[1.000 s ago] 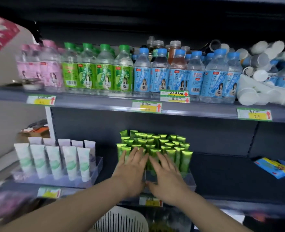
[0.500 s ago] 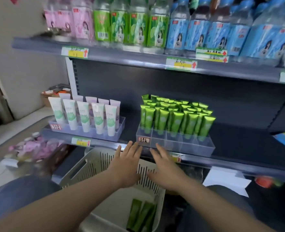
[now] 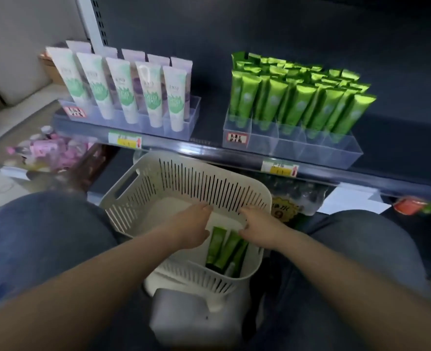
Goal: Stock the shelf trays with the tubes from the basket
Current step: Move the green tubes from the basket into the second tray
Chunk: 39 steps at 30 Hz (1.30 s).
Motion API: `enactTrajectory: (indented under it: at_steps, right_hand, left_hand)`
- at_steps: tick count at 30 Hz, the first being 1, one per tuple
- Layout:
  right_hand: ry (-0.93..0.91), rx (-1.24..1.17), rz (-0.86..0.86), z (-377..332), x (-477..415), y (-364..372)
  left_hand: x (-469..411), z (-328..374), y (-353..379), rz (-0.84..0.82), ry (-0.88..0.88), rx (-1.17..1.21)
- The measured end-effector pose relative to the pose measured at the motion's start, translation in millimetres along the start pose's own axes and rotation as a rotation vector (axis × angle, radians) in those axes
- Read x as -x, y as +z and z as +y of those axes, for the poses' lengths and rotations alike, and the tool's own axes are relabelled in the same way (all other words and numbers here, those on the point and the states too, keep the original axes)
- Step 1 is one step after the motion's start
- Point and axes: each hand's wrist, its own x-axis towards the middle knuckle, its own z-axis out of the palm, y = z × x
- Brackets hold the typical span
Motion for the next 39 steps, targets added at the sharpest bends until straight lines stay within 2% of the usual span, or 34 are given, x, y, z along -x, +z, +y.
enactTrajectory:
  at_steps: [10, 18, 25, 36, 39]
  right_hand:
    - [0.027, 0.099, -0.126, 7, -42, 14]
    - [0.162, 0.260, -0.348, 10, -93, 42]
    - [0.264, 0.346, -0.429, 19, -129, 53]
    - [0.216, 0.469, -0.672, 18, -153, 71]
    - [0.201, 0.459, -0.684, 19, -154, 76]
  left_hand:
    - [-52, -32, 40, -0.280, -0.051, 0.053]
    - [-100, -32, 58, -0.358, 0.009, 0.025]
    - [-141, -34, 75, -0.421, 0.015, 0.048]
    - [-170, -31, 104, -0.419, 0.041, 0.038]
    - [-173, -30, 109, -0.405, 0.045, 0.012]
